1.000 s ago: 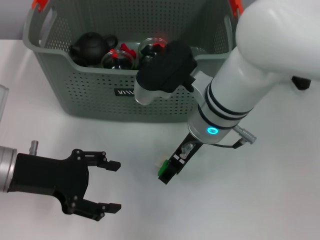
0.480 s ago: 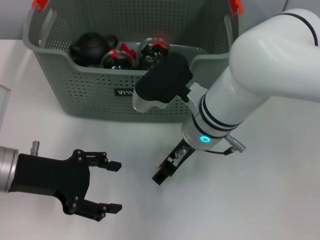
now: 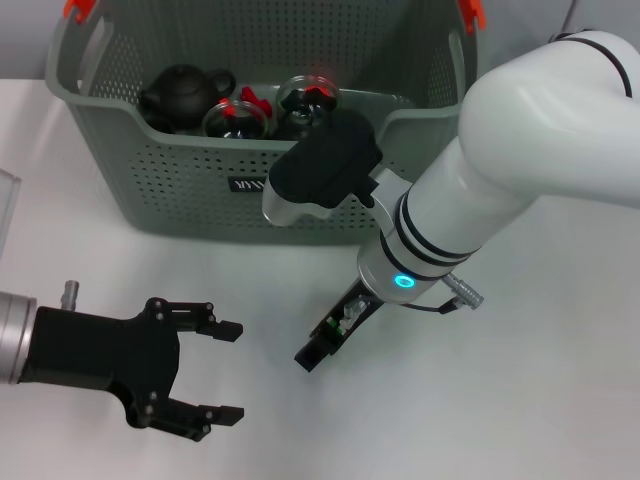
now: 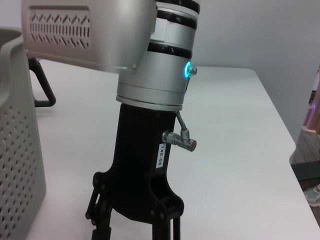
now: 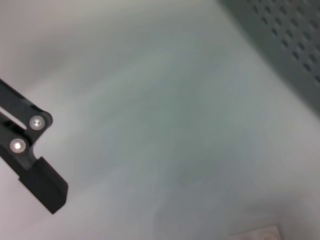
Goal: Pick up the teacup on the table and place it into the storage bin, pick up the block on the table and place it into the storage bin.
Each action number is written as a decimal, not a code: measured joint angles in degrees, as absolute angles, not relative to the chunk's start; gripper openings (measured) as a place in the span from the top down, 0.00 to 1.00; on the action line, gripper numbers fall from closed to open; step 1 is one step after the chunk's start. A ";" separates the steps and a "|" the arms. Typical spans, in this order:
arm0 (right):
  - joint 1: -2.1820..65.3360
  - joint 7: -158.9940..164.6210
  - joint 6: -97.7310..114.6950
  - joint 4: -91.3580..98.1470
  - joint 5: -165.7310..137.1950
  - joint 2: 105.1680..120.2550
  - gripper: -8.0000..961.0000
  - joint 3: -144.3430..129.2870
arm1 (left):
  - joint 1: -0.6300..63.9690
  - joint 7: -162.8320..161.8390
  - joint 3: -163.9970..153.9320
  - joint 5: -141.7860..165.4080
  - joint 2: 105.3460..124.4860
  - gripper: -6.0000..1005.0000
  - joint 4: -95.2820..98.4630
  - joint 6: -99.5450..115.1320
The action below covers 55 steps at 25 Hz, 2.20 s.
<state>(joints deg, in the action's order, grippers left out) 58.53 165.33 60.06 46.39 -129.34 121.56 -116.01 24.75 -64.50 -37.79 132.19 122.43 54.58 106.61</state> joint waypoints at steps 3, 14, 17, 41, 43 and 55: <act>58.53 165.14 59.88 46.30 -129.04 121.56 0.05 -116.54 | 24.77 -64.50 -37.81 132.19 122.43 0.14 54.58 106.60; 58.54 165.13 60.07 46.27 -129.02 121.55 0.36 -116.72 | 24.79 -64.51 -37.83 132.19 122.43 0.14 54.57 106.61; 58.60 165.14 60.09 46.25 -129.02 121.55 0.49 -116.72 | 24.79 -64.51 -37.86 132.19 122.43 0.14 54.51 106.59; 53.36 166.57 76.15 64.04 -134.92 120.47 0.54 -107.53 | 24.54 -64.68 -37.61 132.29 122.15 0.14 54.42 106.70; 52.27 167.70 80.96 69.86 -136.82 120.48 0.54 -104.76 | 24.48 -64.71 -37.61 132.26 122.15 0.14 54.46 106.74; 60.29 166.36 93.06 87.08 -143.36 120.99 0.54 -84.55 | 24.75 -64.85 -37.62 132.19 122.13 0.14 54.42 106.89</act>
